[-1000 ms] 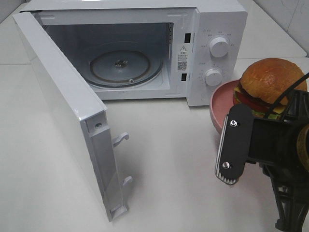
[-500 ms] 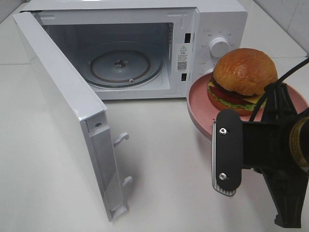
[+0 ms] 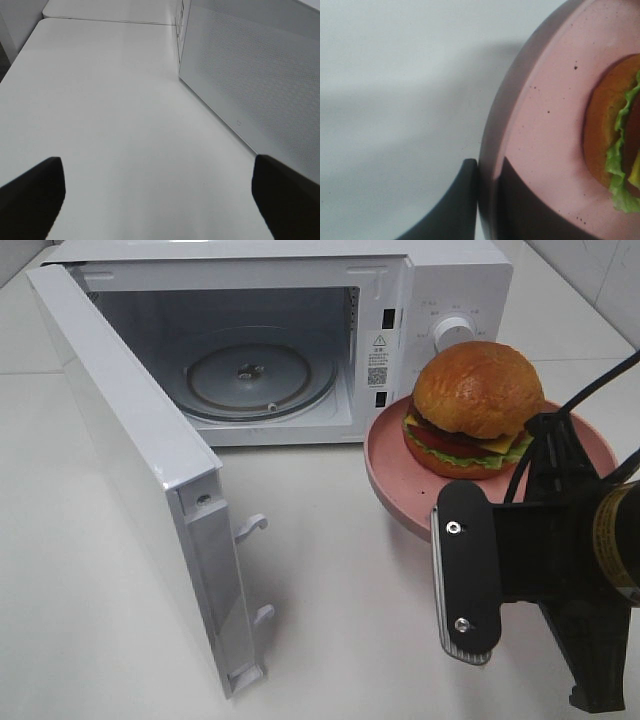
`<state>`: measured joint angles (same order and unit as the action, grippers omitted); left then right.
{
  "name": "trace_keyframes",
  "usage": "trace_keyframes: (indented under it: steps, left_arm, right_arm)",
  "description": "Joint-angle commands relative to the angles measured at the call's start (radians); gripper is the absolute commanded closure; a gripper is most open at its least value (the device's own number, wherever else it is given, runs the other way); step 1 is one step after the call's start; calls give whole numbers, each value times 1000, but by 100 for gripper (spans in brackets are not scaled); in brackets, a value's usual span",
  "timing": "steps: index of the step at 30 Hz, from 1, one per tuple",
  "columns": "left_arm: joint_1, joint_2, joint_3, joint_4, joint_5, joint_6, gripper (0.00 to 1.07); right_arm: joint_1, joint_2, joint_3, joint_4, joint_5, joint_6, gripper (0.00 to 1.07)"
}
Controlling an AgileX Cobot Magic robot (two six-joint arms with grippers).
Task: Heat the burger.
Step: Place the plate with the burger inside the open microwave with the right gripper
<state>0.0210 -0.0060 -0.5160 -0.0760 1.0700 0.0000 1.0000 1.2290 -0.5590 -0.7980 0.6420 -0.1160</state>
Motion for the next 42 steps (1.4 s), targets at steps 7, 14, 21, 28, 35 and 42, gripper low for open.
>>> trace_keyframes:
  steps: [7, 14, 21, 28, 35, 42]
  left_arm:
    - [2, -6, 0, -3, -1, 0, 14]
    - [2, -6, 0, -3, -1, 0, 14]
    - [2, -6, 0, -3, -1, 0, 14]
    - [2, -6, 0, -3, -1, 0, 14]
    - [2, -6, 0, -3, -1, 0, 14]
    - [2, -6, 0, -3, -1, 0, 14]
  right_arm:
    - [1, -9, -6, -56, -109, -158, 104]
    - [-1, -9, -6, -27, -182, -265, 103]
    - [-1, -9, -6, 54, -214, -382, 103]
    - [-1, -9, -6, 159, -217, -525, 102]
    - [-1, -9, -7, 275, -219, -641, 102]
    - [-2, -9, -8, 319, -220, -706, 102]
